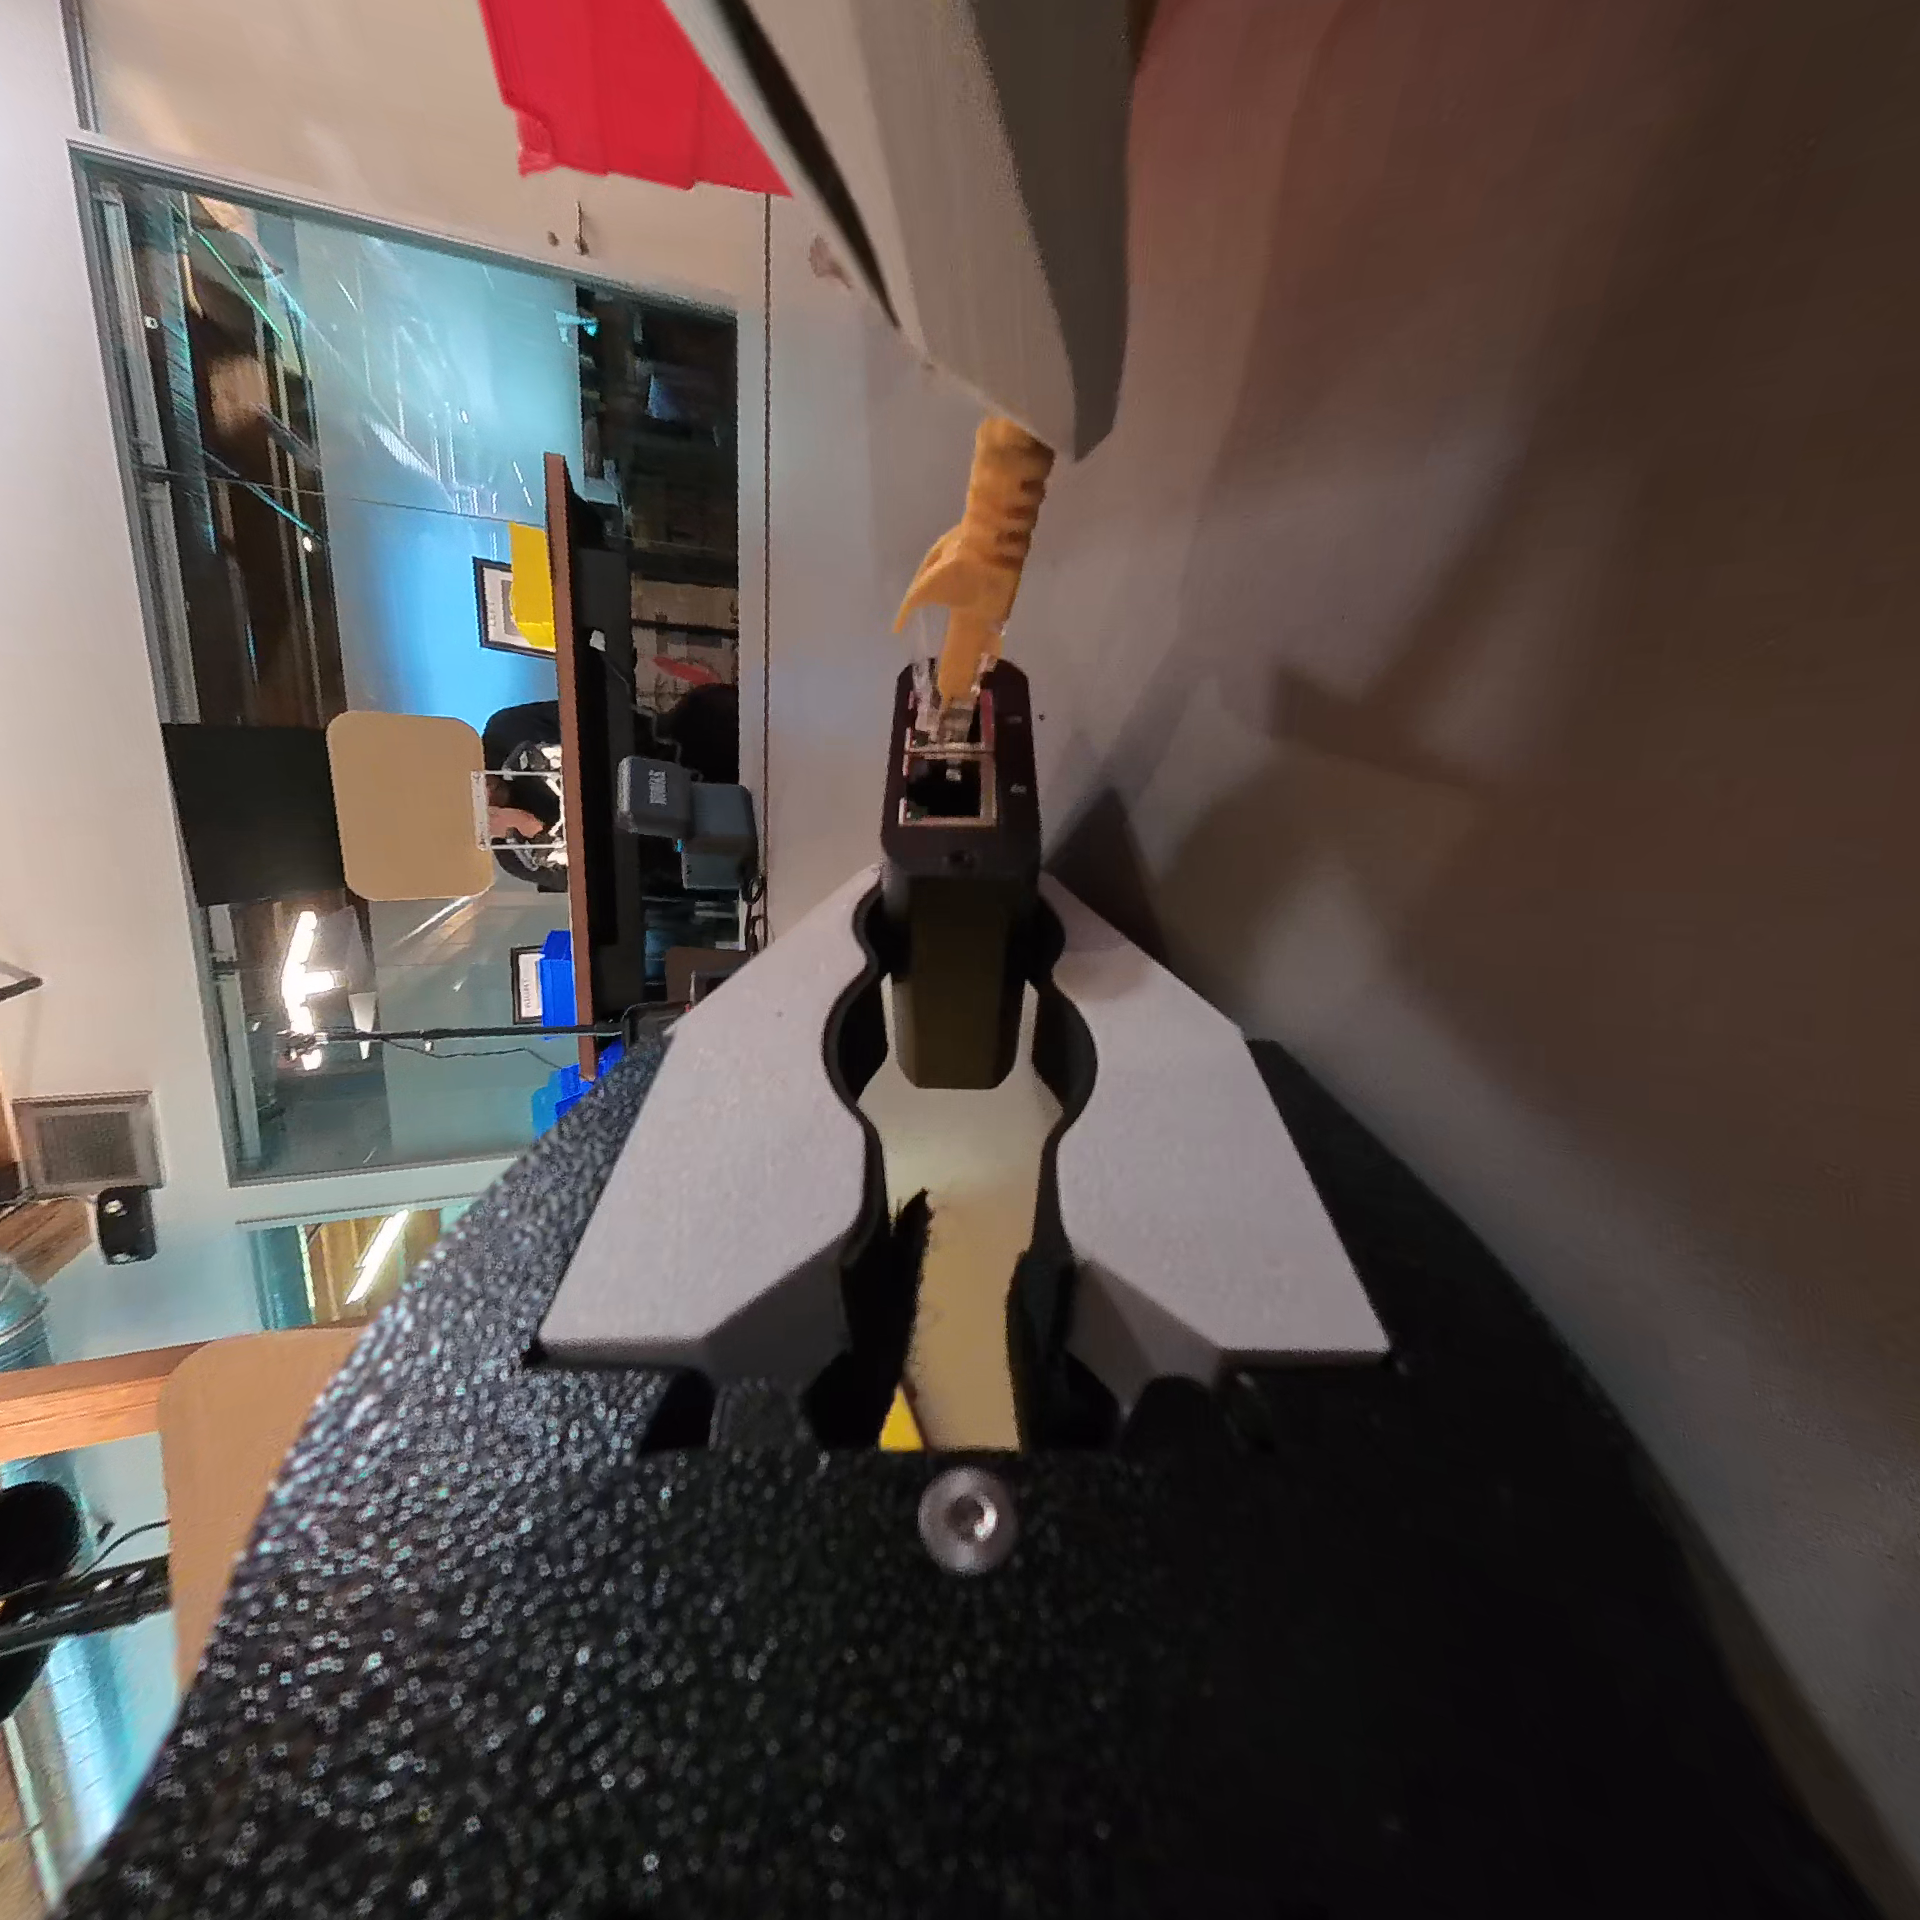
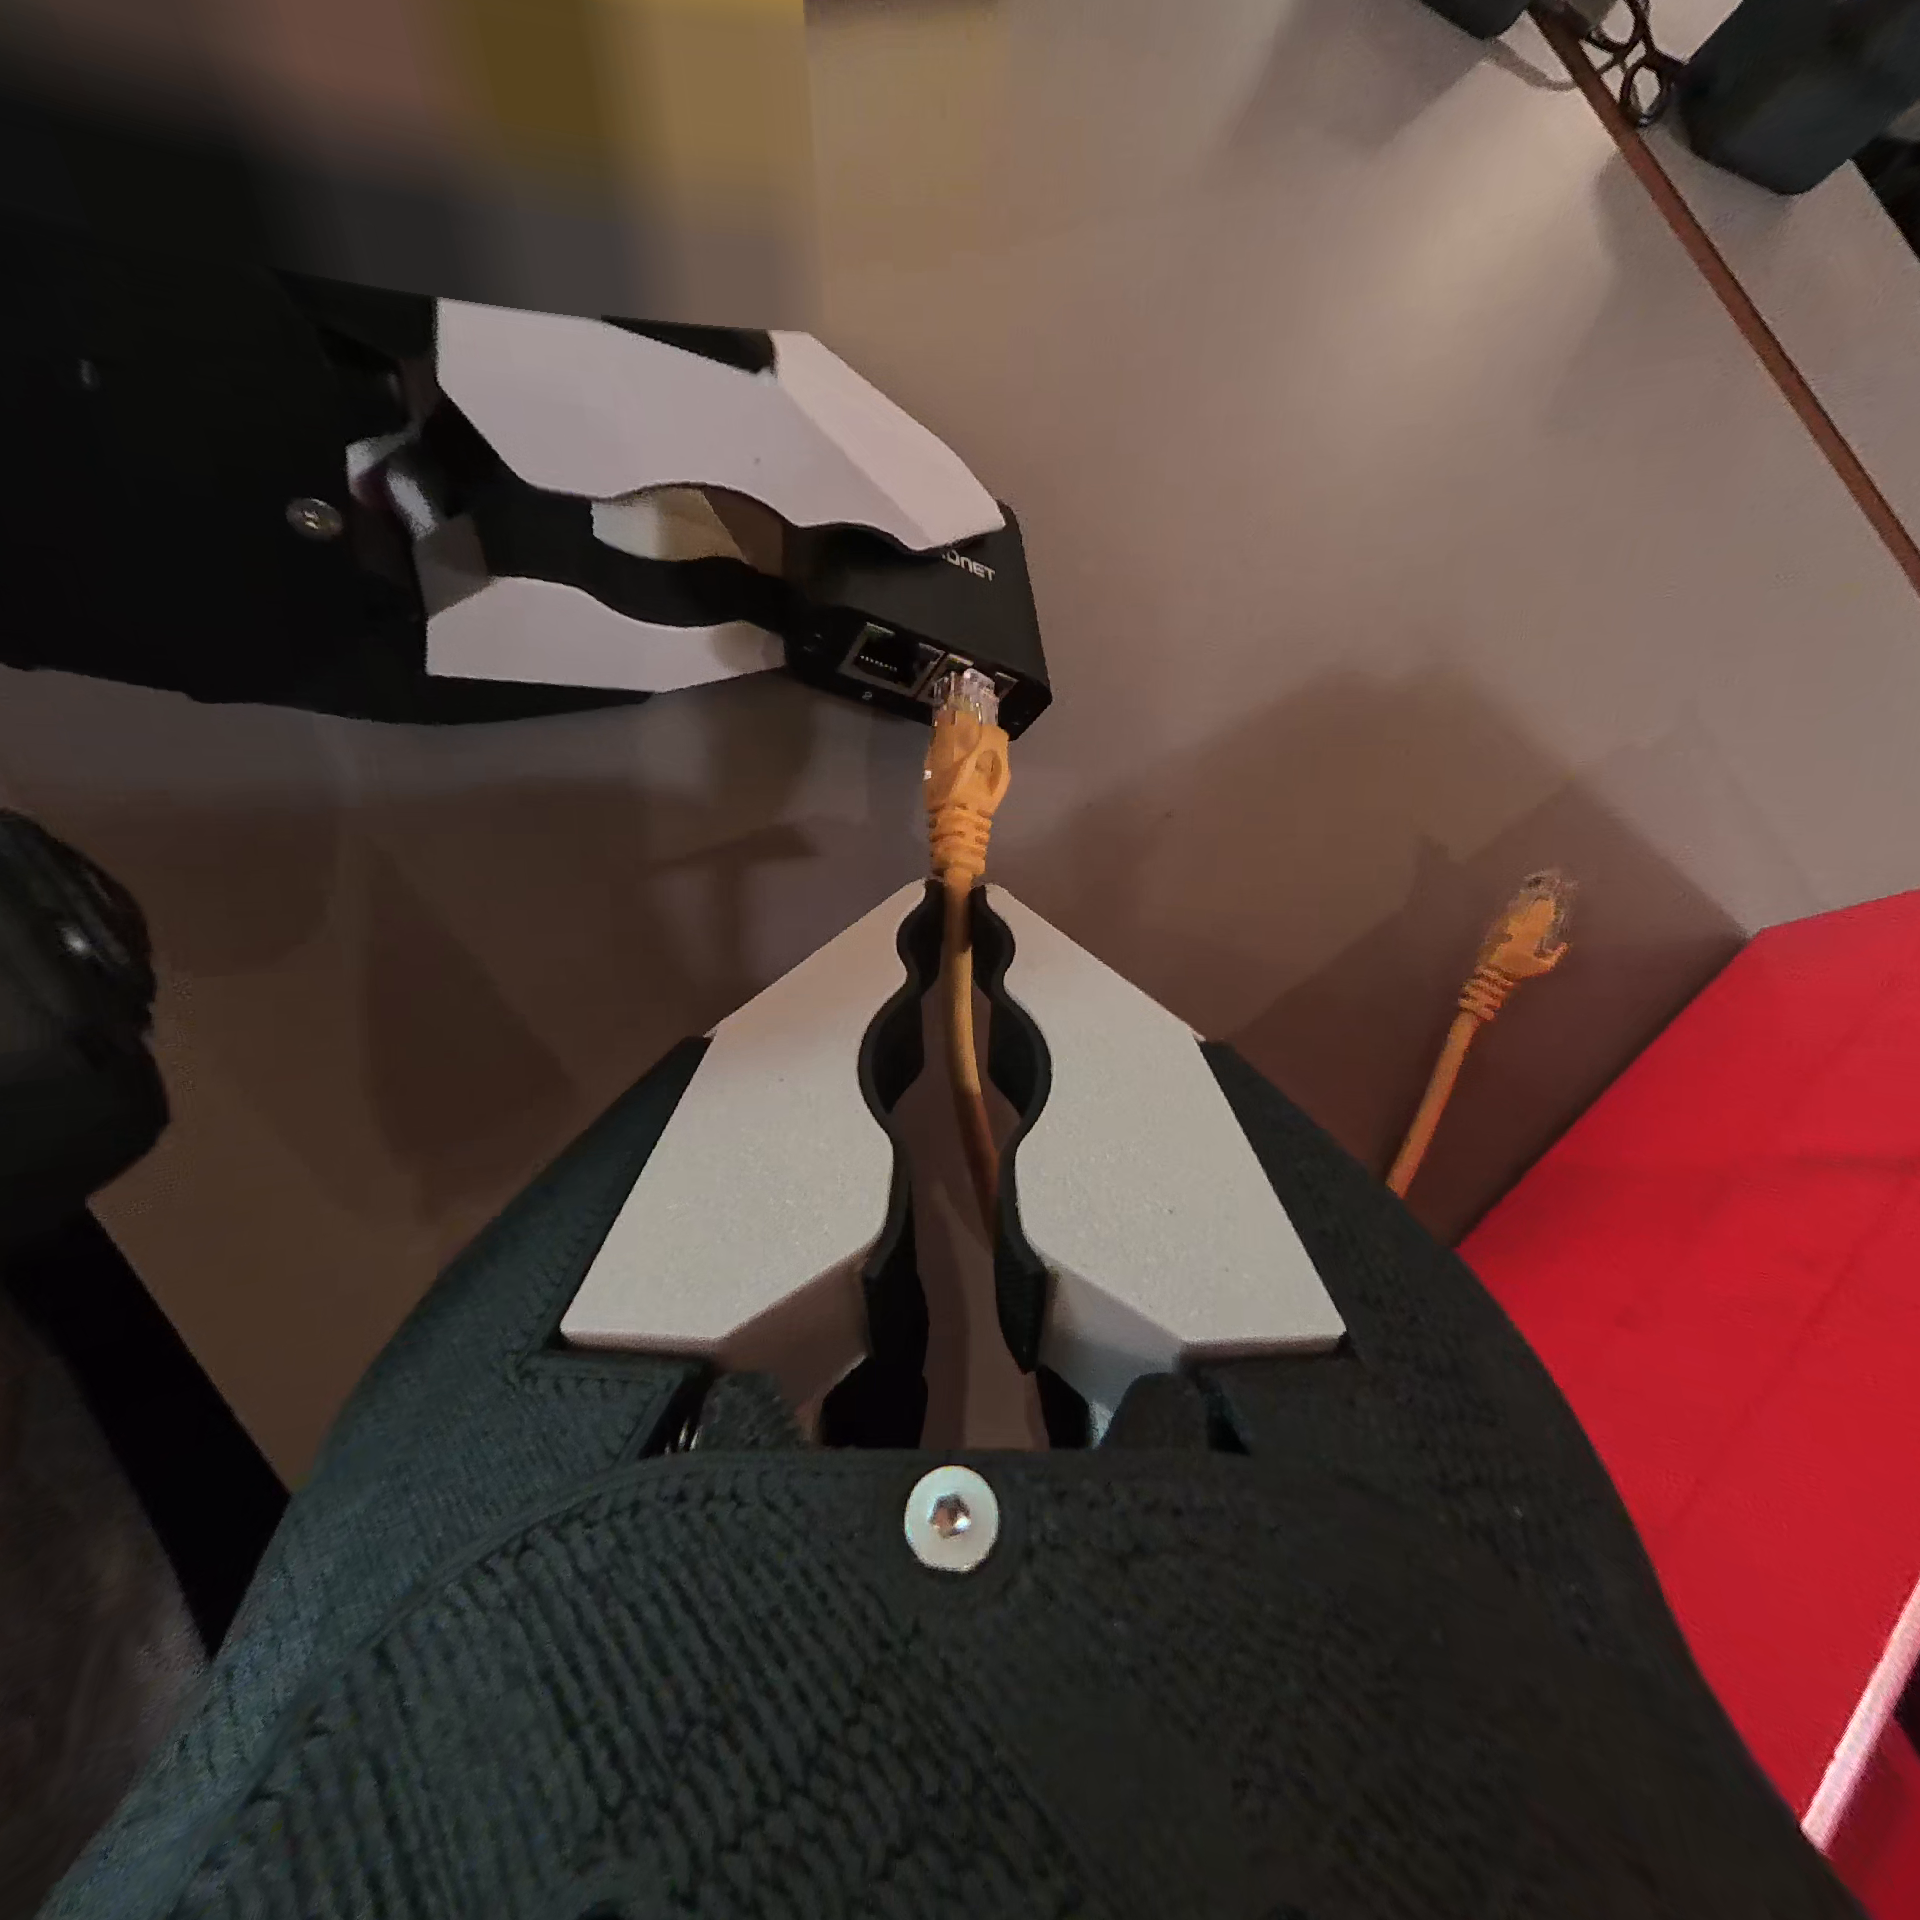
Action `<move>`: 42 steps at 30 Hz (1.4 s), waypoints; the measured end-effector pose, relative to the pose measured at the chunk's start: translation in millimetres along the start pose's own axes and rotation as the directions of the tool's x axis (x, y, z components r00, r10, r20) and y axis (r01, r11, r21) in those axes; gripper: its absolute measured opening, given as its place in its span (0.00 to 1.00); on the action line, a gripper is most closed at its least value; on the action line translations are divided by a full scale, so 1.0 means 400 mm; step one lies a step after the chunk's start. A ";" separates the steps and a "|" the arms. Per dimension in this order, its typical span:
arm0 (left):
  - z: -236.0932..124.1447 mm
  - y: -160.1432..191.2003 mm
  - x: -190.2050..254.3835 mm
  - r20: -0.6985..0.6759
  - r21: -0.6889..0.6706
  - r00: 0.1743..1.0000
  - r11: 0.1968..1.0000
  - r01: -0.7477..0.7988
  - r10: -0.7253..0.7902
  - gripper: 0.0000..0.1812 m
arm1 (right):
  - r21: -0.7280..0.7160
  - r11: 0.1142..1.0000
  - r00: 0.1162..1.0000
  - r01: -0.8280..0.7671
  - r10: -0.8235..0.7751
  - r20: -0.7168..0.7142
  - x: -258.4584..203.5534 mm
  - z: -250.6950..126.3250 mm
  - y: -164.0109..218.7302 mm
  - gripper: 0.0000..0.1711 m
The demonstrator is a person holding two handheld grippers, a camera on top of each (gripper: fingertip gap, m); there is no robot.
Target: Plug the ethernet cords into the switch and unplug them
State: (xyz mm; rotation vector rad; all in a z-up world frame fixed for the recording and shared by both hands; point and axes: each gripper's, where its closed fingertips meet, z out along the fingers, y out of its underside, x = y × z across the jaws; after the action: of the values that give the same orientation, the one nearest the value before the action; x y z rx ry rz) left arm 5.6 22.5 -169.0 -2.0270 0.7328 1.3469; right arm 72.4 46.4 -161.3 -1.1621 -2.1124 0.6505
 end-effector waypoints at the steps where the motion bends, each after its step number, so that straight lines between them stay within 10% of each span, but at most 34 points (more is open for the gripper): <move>1: 0.000 0.000 0.000 -0.005 0.009 1.000 1.000 0.009 -0.009 0.12 | 0.002 1.000 1.000 -0.003 0.003 0.005 0.000 0.001 0.000 0.02; 24: -0.005 -0.009 0.005 0.010 0.039 0.999 0.998 -0.040 0.040 0.12 | 0.024 0.997 0.996 -0.075 0.074 0.041 0.010 -0.013 -0.011 0.02; 42: -0.013 -0.013 0.017 -0.076 0.091 0.991 0.989 0.118 -0.111 0.12 | 0.052 0.978 0.975 0.201 -0.195 -0.107 0.013 -0.006 -0.030 0.02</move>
State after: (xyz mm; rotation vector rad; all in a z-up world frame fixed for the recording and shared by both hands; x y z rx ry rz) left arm 14.8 21.5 -172.7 -2.0171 0.6872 1.1593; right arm 65.3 45.3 -150.1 -0.9163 -2.0735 0.5493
